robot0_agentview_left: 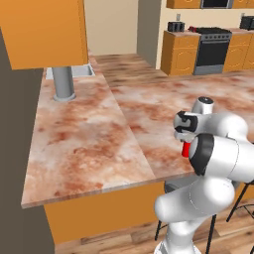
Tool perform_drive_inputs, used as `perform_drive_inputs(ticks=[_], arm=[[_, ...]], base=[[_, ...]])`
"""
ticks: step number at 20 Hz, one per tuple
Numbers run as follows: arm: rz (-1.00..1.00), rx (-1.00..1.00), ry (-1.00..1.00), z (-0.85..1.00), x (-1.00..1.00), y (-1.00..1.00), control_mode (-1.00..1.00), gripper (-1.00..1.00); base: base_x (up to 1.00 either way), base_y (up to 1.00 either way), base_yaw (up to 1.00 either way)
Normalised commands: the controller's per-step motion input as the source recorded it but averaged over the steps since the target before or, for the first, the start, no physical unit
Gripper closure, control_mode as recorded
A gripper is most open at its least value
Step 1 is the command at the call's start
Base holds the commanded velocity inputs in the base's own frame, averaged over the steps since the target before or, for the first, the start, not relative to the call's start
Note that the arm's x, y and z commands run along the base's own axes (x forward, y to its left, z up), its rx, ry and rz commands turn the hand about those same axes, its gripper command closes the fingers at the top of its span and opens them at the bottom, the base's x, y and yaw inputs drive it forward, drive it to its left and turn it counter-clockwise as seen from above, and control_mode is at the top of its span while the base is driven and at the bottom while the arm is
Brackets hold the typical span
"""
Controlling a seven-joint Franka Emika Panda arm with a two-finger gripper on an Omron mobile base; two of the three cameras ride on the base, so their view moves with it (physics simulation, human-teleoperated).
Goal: Four empty soda cans are scattered around the kitchen. Gather all the cans and cluster them next to the stove for recycling.
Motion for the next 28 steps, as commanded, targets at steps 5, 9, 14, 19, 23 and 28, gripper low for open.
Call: perform_drive_inputs(ticks=[5, 9, 14, 19, 23, 28], arm=[[0.0, 0.0, 0.0, -0.03, 0.06, 0.0, -1.0, -1.0], [0.0, 0.0, 0.0, -0.06, 0.0, 0.0, -1.0, -1.0], [0.0, 0.0, 0.0, -0.04, 0.0, -0.03, -1.0, -1.0], [0.0, 0.0, 0.0, -0.08, 0.0, -0.01, -1.0, -1.0], [0.0, 0.0, 0.0, -0.13, 0.0, 0.0, -1.0, -1.0], [0.0, 0.0, 0.0, -0.1, 0.0, 0.0, -1.0, -1.0]], base=[[0.0, 0.0, 0.0], [0.0, 0.0, 0.0], [0.0, 0.0, 0.0], [0.0, 0.0, 0.0], [0.0, 0.0, 0.0], [0.0, 0.0, 0.0]])
